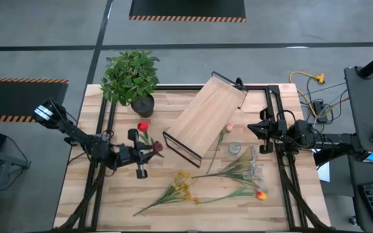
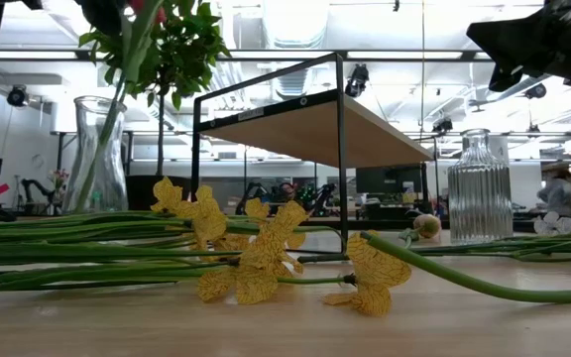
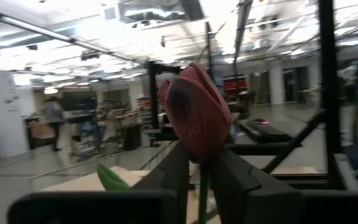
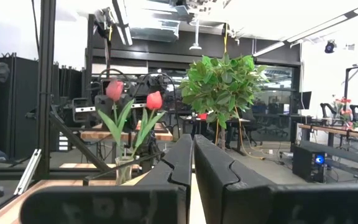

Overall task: Pick and place flowers into a vace then onto a shelf
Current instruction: Put the dark red flower into the left transparent vase

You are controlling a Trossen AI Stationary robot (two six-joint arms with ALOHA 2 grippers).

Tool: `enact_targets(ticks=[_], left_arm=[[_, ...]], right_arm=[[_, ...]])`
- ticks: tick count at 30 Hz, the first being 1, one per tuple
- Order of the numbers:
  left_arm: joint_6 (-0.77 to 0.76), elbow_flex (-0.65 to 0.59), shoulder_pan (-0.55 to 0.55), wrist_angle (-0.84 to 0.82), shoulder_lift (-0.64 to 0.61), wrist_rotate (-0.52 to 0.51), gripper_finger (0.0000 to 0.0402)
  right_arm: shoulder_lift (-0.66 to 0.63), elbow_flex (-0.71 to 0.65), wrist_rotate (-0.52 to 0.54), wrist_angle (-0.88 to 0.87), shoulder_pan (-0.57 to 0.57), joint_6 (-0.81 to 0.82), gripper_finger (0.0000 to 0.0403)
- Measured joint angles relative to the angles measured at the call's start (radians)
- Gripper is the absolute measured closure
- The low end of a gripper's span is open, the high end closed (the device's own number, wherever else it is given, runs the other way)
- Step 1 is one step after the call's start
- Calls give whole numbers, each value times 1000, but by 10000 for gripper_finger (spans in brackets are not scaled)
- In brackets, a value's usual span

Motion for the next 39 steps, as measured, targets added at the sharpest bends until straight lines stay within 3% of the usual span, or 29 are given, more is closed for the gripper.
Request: enact_targets(ticks=[12,16,22,39], left_arm=[[37,9,-8,-9,-83,-51,180],[43,11,-22,-89,-145,-50,137],[-73,9,-22,-390,-228,-101,126],[-342,55,-59,-873,-475,-98,125]], right_arm=[[1,0,0,0,0,0,394],[1,0,0,0,0,0,394],[1,0,0,0,0,0,394],[1,0,0,-1,0,0,394]])
